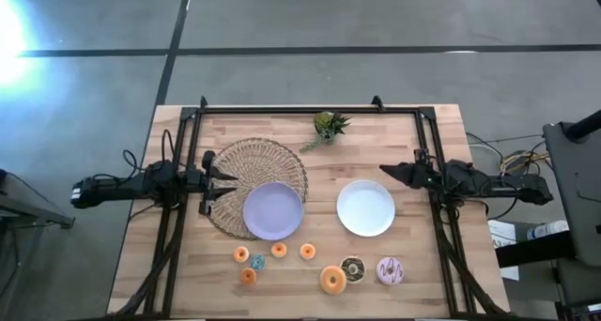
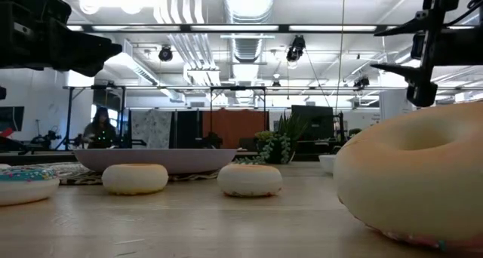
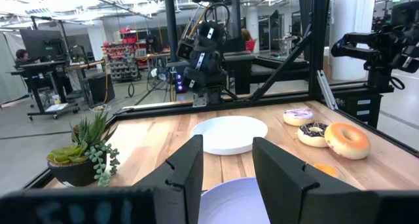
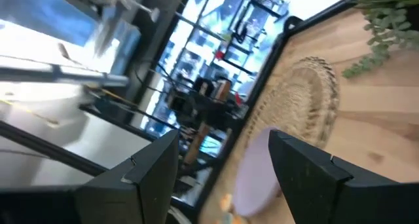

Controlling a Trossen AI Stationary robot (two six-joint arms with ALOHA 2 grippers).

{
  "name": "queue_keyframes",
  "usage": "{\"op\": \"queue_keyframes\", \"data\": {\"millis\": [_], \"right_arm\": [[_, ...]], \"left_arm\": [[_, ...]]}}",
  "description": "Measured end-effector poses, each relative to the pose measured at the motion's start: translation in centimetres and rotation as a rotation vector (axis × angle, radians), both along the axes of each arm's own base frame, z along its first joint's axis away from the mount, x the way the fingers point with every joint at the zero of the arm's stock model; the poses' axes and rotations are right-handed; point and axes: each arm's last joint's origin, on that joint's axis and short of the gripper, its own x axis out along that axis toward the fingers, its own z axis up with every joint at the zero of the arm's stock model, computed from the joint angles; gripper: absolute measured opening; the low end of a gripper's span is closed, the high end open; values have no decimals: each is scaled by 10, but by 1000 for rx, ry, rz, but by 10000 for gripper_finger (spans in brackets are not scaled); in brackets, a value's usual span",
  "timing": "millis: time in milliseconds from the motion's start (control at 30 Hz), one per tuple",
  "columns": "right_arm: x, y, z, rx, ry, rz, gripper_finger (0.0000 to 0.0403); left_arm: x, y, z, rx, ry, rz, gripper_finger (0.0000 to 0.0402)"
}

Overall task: Pick & Place donuts
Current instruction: Put the large purple donut on the white plate

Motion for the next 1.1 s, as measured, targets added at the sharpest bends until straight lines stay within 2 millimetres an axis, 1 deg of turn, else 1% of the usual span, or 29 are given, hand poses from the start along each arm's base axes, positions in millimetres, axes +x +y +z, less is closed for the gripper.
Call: {"op": "queue_keyframes", "data": {"millis": [200,300,433,567,667,800,933,1100], "right_arm": [[0,0,1,11,-18,1,228],[0,0,1,44,-18,10,228],[2,3,-1,107,-10,109,228],[7,8,-8,199,75,237,225],[12,13,-9,232,200,304,222],[21,22,2,239,378,439,221],[25,33,15,206,691,596,221],[23,46,29,87,1095,710,221]], "left_arm": [[0,0,0,0,0,0,108],[0,0,0,0,1,0,108],[0,0,0,0,0,0,108],[0,0,0,0,0,0,108],[0,0,0,0,0,0,108],[0,0,0,0,0,-1,108],[0,0,0,0,1,0,108],[0,0,0,0,1,0,108]]}}
